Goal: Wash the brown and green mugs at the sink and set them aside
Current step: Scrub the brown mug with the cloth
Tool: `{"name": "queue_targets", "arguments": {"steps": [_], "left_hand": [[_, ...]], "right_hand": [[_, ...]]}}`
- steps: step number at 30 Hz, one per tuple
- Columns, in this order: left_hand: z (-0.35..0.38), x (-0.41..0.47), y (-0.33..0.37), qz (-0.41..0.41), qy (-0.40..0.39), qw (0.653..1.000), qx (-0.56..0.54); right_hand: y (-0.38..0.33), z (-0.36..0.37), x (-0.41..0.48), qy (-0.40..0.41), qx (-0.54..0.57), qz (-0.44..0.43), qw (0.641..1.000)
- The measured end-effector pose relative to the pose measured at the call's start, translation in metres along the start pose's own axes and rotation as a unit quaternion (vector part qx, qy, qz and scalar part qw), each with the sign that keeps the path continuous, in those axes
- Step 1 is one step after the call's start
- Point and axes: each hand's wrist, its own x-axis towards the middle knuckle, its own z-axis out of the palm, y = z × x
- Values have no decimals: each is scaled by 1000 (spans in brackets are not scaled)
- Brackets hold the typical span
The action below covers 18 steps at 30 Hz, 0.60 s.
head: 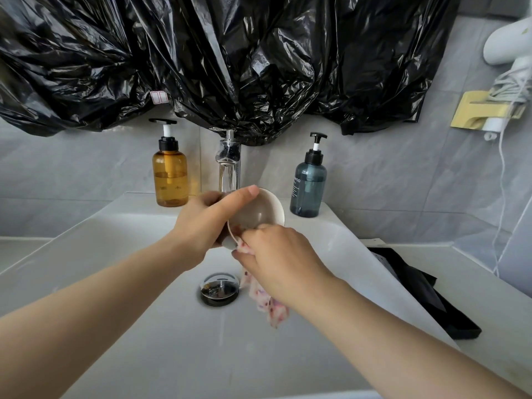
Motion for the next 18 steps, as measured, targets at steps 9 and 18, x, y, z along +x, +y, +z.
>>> {"name": "queue_targets", "arguments": {"steps": [9, 18], "left_hand": [[-7, -10, 14, -76, -139, 985, 72], [2, 1, -9, 62, 45, 991, 111]], "right_hand": [[19, -11, -10, -74, -120, -97, 985], [15, 5, 5, -19, -104, -53, 993]]}}
